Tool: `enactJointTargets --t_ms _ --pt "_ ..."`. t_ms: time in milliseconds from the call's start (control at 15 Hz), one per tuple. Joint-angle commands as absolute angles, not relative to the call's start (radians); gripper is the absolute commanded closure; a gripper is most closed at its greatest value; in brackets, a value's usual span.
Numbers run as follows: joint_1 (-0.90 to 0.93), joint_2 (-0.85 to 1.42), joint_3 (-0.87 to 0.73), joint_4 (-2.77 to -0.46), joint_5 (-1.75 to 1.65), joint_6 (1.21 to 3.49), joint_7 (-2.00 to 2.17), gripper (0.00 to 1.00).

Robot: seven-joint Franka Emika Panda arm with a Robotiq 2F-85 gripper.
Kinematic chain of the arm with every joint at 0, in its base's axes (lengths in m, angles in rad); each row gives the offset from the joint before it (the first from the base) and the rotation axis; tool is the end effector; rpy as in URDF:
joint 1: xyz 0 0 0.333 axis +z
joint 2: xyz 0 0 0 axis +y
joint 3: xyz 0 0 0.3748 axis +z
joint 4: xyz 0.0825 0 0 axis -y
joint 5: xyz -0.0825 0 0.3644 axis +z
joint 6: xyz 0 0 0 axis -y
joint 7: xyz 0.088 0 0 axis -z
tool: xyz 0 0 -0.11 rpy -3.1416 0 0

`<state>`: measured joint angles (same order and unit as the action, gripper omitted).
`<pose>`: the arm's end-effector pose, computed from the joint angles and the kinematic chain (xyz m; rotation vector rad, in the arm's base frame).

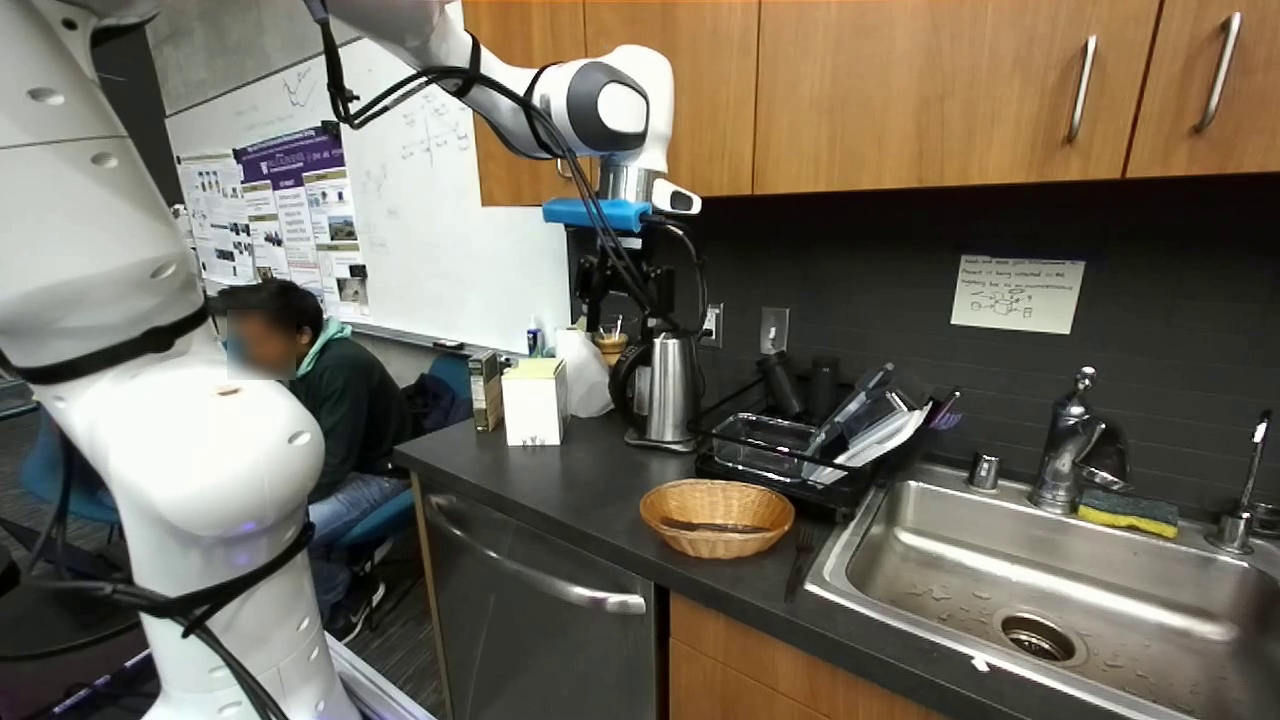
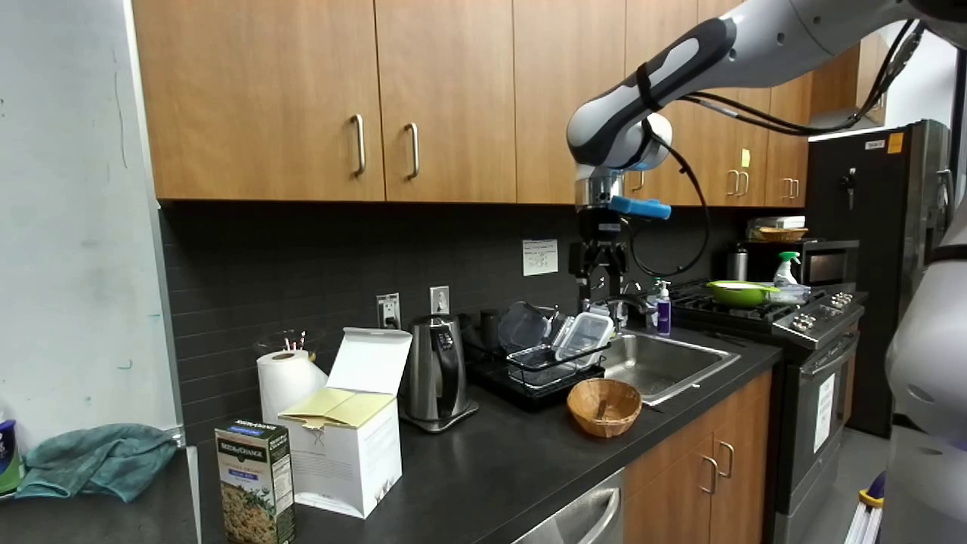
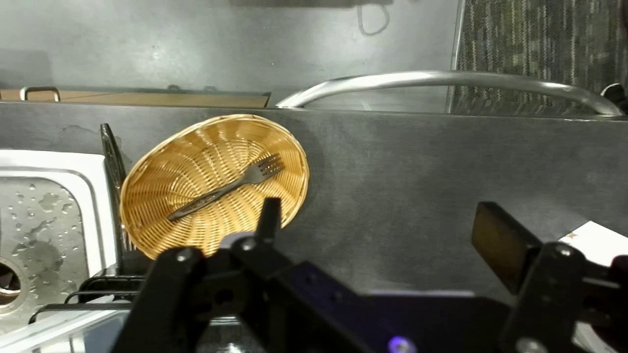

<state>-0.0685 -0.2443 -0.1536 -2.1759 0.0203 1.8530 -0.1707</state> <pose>0.4274 -0.1009 0.5473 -3.0678 0.0795 0.1061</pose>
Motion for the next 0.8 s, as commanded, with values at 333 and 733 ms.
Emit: enactJointTargets --t_ms 333,733 --pt "-0.128 -0.157 -0.187 -2.195 0.006 2.039 -0.225 0.0" --pt "-0.162 -0.089 -0.223 -2.178 0.035 2.124 -0.283 0.0"
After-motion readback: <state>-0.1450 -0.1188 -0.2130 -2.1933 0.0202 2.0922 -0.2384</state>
